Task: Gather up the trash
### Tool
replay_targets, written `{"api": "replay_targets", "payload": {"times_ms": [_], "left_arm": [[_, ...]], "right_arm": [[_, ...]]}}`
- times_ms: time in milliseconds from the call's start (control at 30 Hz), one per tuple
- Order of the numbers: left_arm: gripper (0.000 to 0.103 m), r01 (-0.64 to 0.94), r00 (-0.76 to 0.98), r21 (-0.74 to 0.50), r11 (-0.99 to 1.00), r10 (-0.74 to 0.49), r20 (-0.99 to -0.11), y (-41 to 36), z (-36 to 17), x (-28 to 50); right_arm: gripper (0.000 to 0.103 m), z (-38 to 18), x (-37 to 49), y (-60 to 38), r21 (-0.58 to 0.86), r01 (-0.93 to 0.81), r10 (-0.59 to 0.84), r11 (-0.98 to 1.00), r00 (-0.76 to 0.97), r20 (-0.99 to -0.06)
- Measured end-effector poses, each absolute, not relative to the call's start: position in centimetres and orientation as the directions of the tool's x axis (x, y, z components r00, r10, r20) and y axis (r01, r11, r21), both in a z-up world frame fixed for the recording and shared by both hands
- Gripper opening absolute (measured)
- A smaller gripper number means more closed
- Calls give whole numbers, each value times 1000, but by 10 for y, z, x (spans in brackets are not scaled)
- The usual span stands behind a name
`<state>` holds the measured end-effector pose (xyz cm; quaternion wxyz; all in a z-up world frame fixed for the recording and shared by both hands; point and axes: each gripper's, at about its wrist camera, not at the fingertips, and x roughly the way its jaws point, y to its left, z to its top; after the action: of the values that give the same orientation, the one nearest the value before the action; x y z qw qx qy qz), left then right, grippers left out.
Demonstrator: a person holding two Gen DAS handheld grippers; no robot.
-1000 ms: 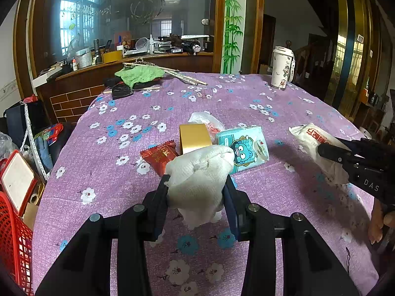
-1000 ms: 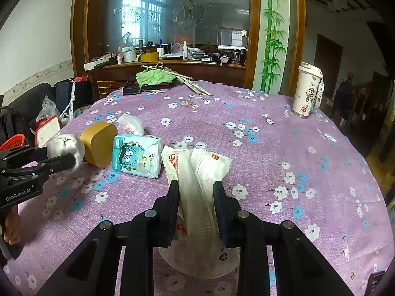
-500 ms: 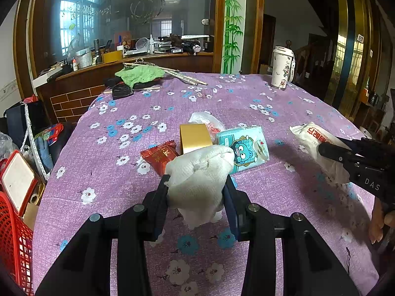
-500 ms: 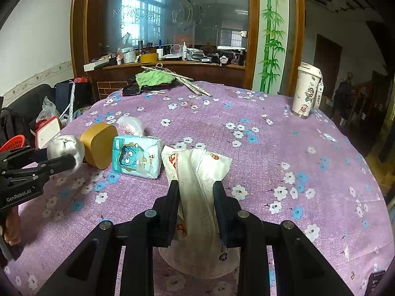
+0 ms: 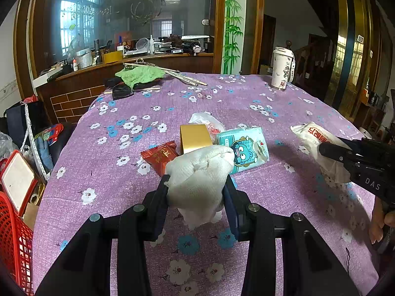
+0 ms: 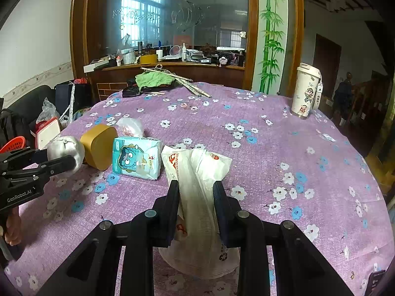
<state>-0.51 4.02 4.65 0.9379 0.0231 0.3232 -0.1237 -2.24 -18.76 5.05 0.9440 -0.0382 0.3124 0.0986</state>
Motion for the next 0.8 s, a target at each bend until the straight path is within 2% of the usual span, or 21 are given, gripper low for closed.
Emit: {"api": "replay_targets", "payload": {"times_ms": [567, 800], "left_arm": [[39, 244, 757, -47, 969, -220, -615, 40, 46, -4], [39, 221, 740, -63, 973, -210, -639, 47, 46, 0]], "right_arm": [[29, 55, -24, -187, -1, -215, 173, 977, 791, -587], [29, 64, -24, -194, 60, -202, 199, 978, 789, -581]]}}
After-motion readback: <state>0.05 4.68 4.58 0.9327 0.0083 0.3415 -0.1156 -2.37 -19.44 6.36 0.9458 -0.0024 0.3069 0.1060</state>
